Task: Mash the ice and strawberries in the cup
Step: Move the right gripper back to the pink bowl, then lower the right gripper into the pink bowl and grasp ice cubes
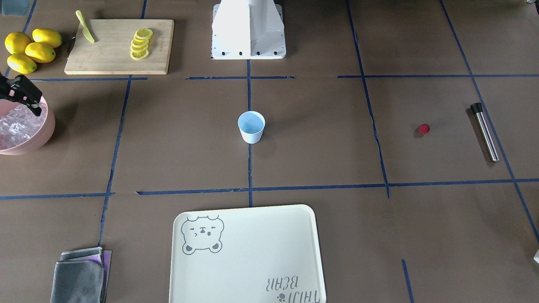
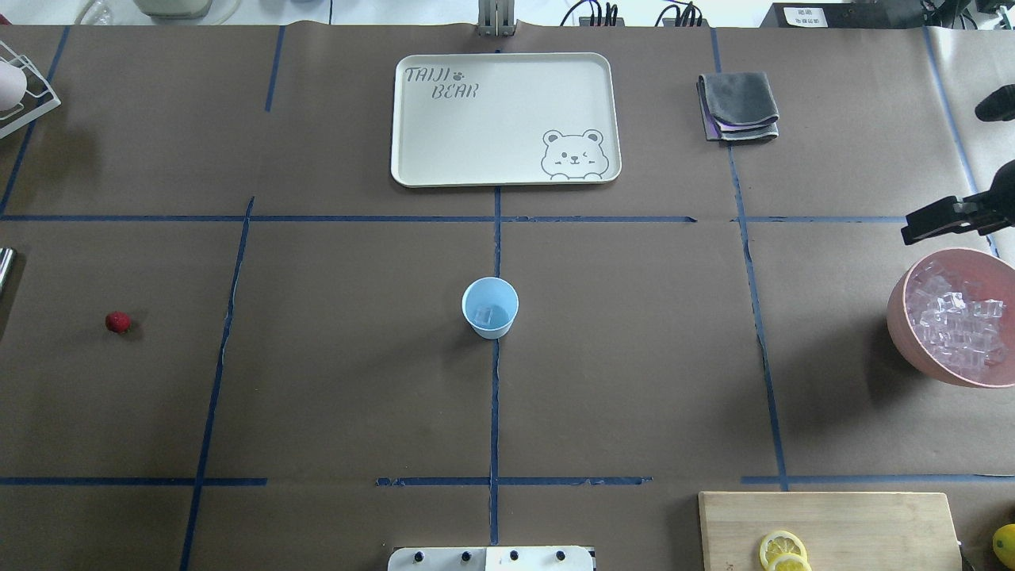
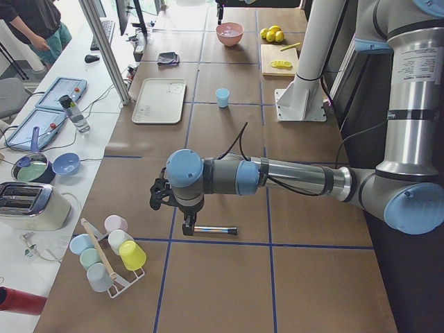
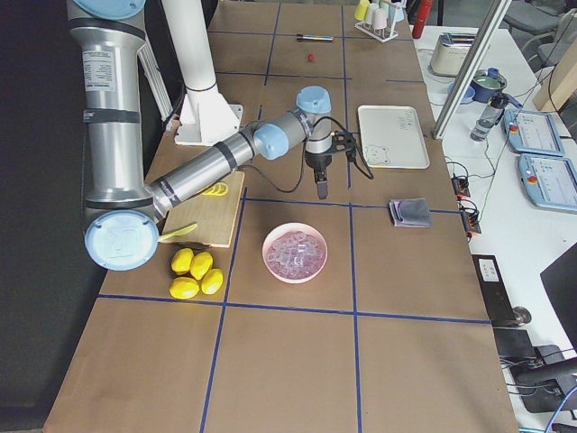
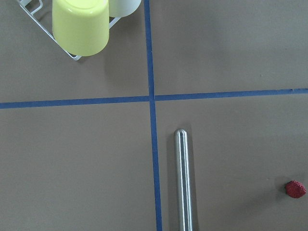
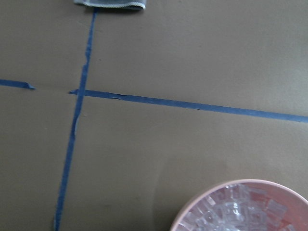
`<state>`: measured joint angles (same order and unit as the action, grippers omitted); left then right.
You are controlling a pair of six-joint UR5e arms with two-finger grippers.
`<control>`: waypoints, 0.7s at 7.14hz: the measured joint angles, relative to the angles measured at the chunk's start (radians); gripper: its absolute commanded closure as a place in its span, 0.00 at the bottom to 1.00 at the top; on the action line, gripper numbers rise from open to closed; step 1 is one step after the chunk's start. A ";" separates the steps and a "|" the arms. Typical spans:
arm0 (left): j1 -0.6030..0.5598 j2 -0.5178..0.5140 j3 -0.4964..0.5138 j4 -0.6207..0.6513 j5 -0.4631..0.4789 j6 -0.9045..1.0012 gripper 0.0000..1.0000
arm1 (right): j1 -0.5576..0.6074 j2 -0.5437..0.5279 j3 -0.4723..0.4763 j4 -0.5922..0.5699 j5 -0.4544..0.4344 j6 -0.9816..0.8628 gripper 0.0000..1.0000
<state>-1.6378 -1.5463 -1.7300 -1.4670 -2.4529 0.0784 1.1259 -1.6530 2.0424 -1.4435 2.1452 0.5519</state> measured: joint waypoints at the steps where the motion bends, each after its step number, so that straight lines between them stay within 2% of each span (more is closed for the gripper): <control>1: 0.000 0.001 -0.004 0.000 0.000 -0.002 0.00 | 0.021 -0.041 -0.036 0.051 0.005 -0.016 0.03; 4: 0.000 0.002 -0.017 0.001 0.000 -0.004 0.00 | 0.048 -0.093 -0.117 0.093 0.033 -0.024 0.28; 5: 0.000 0.002 -0.020 0.001 0.000 -0.003 0.00 | 0.048 -0.099 -0.136 0.095 0.050 -0.024 0.29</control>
<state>-1.6380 -1.5448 -1.7497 -1.4665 -2.4528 0.0751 1.1743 -1.7522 1.9064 -1.3489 2.1947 0.5278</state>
